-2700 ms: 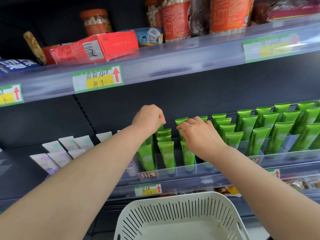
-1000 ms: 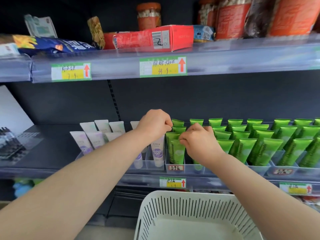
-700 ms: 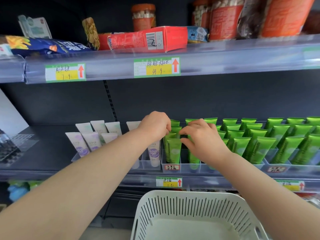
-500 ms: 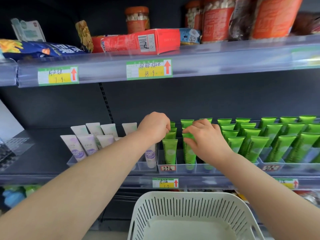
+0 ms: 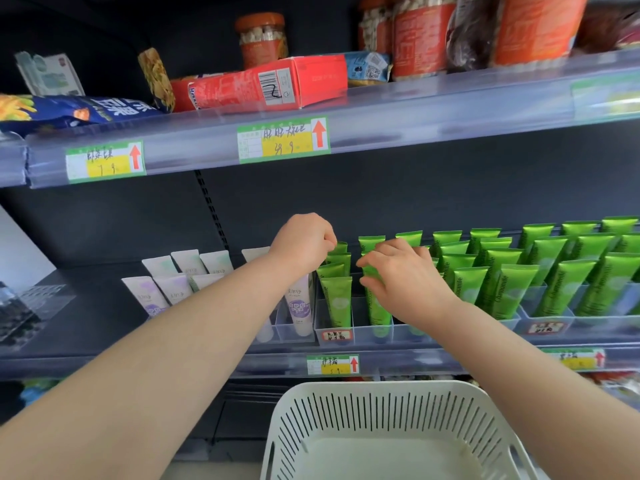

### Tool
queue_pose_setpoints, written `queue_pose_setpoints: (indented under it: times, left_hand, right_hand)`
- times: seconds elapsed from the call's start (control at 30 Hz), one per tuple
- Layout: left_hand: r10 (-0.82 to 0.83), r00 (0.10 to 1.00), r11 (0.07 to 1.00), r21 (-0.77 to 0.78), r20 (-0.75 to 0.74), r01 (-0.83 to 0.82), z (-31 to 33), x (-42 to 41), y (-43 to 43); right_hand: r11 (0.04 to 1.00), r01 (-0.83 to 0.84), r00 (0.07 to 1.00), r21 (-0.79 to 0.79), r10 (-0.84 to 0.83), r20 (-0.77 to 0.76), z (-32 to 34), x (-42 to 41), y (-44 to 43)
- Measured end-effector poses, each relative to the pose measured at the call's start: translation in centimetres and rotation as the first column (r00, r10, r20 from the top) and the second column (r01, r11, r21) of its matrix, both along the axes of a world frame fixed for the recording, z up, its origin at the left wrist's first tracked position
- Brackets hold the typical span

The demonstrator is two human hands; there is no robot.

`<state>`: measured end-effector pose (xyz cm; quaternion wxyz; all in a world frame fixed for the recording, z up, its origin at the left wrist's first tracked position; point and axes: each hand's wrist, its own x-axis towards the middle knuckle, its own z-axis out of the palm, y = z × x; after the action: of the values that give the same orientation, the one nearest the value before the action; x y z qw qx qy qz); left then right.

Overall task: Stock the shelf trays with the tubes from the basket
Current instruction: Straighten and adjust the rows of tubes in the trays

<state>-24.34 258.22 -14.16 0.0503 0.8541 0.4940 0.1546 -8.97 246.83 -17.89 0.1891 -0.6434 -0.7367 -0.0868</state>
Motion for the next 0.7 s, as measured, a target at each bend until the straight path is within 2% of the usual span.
queue_pose_setpoints:
  times: [0.17, 0.5, 0.7]
  left_hand:
    - [0.019, 1.000, 0.999, 0.038, -0.004, -0.019, 0.1, 0.8, 0.6]
    - [0.048, 0.987, 0.999, 0.004, -0.154, -0.048, 0.2, 3.0, 2.1]
    - [0.062, 0.982, 0.996, 0.075, -0.180, -0.049, -0.7, 3.8, 2.8]
  right_hand:
    - [1.000, -0.001, 1.000, 0.010, 0.001, 0.005, -0.2, 0.4, 0.0]
    - [0.999, -0.005, 0.998, 0.050, 0.008, -0.066, -0.7, 1.6, 0.7]
    - [0.999, -0.010, 0.997, 0.041, 0.013, -0.076, -0.9, 1.8, 0.8]
